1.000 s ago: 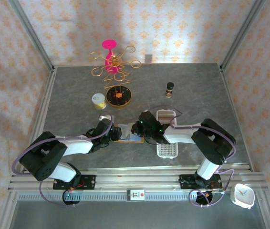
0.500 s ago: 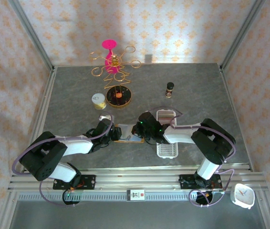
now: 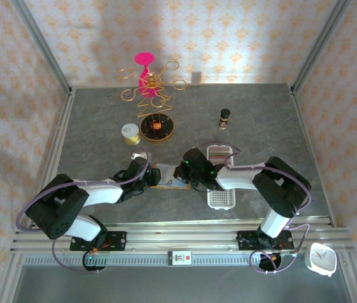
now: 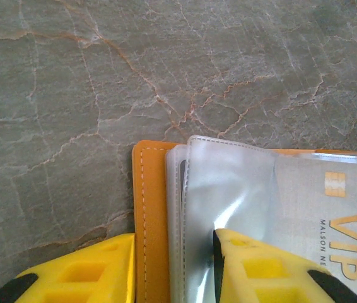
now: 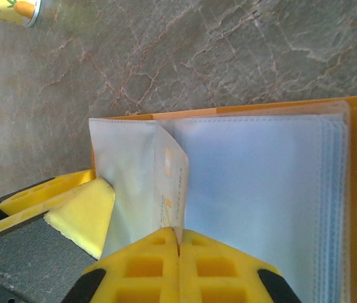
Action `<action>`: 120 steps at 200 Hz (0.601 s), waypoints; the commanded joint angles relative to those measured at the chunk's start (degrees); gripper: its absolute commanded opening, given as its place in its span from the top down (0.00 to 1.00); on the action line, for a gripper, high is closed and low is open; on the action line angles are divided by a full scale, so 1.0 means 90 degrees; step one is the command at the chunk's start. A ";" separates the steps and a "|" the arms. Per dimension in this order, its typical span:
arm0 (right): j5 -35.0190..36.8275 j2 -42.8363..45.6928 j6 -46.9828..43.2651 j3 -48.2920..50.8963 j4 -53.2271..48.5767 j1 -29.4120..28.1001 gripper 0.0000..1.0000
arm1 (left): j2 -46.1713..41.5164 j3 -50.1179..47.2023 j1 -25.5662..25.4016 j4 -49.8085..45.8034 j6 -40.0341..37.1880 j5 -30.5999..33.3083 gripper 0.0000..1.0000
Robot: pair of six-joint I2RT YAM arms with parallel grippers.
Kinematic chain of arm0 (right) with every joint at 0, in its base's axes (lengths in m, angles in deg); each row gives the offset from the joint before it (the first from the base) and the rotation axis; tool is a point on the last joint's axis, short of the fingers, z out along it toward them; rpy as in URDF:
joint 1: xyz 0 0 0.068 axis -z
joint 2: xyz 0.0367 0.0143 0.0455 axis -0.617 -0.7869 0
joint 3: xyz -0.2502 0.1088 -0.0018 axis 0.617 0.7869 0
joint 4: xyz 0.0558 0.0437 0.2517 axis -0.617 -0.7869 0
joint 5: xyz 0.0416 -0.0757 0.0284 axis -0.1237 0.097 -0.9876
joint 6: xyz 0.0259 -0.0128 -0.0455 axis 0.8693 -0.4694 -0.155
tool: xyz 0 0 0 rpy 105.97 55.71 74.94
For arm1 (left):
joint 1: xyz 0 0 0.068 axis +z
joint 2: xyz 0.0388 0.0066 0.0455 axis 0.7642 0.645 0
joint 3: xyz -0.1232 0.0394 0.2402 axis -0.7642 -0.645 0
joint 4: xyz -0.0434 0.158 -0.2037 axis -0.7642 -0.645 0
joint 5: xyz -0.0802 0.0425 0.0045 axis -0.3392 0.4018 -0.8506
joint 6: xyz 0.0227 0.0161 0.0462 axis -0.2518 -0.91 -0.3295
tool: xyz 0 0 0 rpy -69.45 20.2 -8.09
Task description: Put the credit cards into the card holder
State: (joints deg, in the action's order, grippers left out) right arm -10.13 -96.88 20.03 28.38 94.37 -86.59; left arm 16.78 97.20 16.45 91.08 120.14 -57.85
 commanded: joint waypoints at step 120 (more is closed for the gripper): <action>-0.0082 -0.0112 0.0085 -0.0119 -0.0317 -0.0227 1.00 | 0.0333 0.0007 -0.0145 -0.0268 0.0034 -0.0471 0.67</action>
State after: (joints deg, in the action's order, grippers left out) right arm -10.33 -97.01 21.16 28.36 95.55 -87.09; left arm 17.02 97.20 16.45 91.38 120.16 -57.85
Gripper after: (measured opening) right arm 0.050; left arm 0.336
